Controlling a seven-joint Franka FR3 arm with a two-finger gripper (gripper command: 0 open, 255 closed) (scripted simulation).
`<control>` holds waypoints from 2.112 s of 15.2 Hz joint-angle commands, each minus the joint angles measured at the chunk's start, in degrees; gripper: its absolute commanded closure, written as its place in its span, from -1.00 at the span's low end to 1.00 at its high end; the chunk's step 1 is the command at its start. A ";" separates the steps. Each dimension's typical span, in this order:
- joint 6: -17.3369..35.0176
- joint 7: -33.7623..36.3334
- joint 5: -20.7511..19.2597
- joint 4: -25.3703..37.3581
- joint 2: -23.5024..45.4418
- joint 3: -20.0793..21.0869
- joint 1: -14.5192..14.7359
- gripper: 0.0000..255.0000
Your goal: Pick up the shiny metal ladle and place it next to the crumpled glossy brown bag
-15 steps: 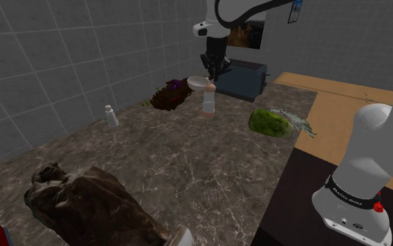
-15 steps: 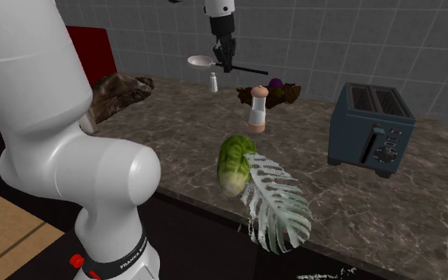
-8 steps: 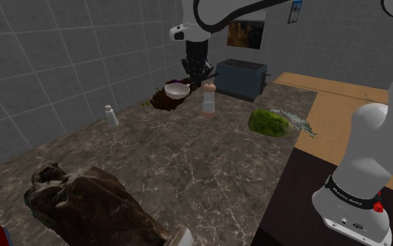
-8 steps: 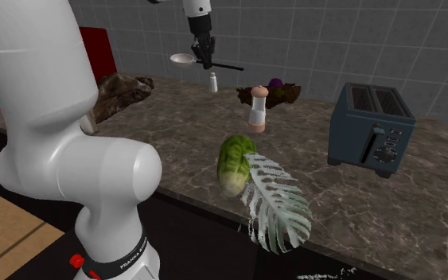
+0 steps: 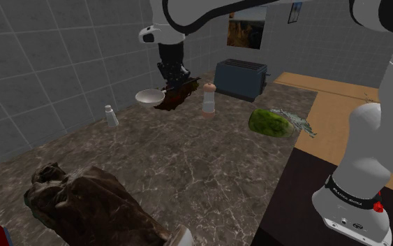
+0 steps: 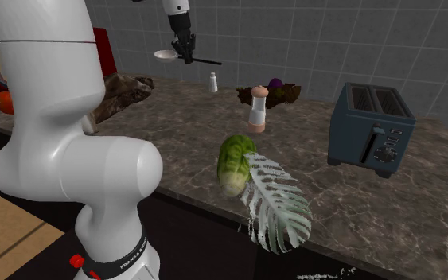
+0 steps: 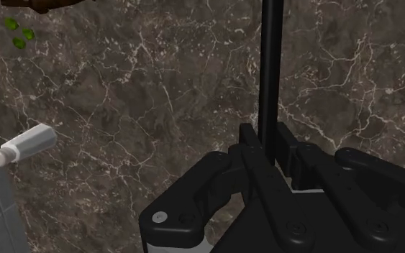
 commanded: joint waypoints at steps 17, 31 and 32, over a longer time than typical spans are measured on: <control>2.45 7.44 -0.31 7.90 11.33 2.56 4.28 1.00; 12.18 8.70 -0.70 0.20 13.43 2.50 4.20 1.00; 12.84 8.79 -0.73 -0.23 13.67 2.50 4.19 1.00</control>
